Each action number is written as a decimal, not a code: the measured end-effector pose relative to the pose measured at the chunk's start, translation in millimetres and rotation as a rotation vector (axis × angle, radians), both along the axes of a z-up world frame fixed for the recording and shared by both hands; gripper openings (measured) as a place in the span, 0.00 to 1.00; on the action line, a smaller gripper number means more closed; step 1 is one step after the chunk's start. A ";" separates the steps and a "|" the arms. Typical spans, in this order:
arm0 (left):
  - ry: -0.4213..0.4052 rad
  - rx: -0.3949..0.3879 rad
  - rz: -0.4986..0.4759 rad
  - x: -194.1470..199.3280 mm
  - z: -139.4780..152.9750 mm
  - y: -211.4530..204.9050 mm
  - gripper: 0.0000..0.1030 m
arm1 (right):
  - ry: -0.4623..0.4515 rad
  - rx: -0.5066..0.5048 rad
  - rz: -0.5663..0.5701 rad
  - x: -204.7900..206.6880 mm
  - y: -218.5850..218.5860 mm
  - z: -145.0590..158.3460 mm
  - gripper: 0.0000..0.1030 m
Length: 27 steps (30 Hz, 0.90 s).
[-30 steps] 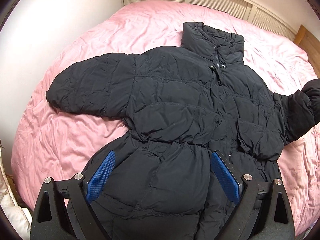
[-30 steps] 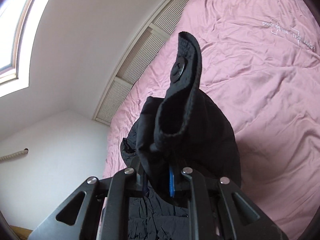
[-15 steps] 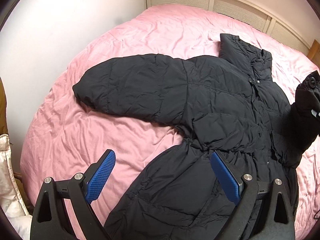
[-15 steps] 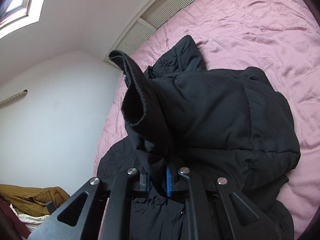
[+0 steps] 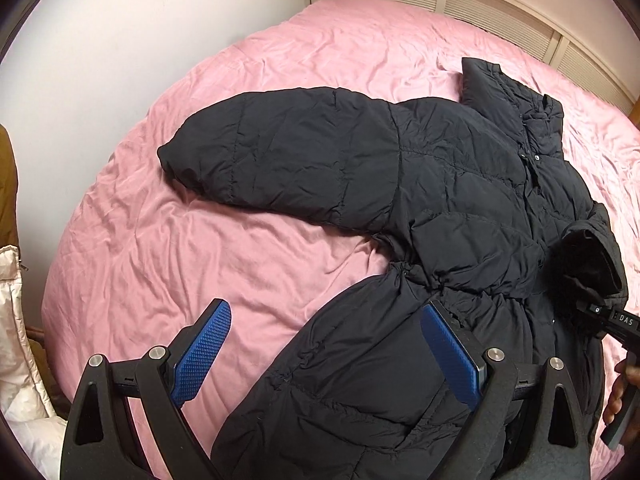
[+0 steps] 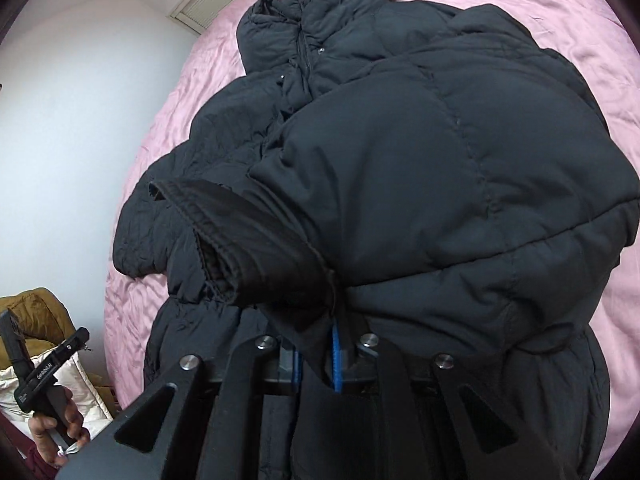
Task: Fold large clothes
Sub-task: 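Lay the sleeve on the coat body and open the right tool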
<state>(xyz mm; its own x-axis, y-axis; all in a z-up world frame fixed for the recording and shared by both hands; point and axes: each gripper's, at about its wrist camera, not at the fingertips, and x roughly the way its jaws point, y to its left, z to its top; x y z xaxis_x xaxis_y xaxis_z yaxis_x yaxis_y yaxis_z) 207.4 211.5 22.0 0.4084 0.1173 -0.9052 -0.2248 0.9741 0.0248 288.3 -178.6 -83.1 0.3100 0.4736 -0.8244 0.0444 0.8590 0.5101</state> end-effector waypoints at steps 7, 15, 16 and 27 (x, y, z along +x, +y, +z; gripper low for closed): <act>0.002 -0.014 -0.004 7.1 -2.4 -18.5 0.93 | 0.003 -0.074 0.046 3.8 11.7 -4.5 0.21; 0.031 -0.040 -0.045 22.8 -10.3 -56.6 0.93 | -0.036 -0.052 0.180 -18.3 30.4 21.2 0.62; 0.033 -0.035 -0.060 25.3 -10.9 -63.4 0.93 | -0.042 -0.042 0.182 -21.0 28.7 24.0 0.62; 0.046 -0.068 -0.248 61.7 -29.4 -156.5 0.93 | -0.133 -0.223 0.069 -10.4 -62.2 70.8 0.62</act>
<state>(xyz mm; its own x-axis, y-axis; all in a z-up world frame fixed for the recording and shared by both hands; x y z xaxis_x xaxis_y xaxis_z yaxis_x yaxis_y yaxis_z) 269.1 55.0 -7.4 0.3753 -0.0432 -0.9259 0.0211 0.9991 -0.0380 277.9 -240.8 -12.3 0.3963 0.3086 -0.8647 -0.0728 0.9494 0.3055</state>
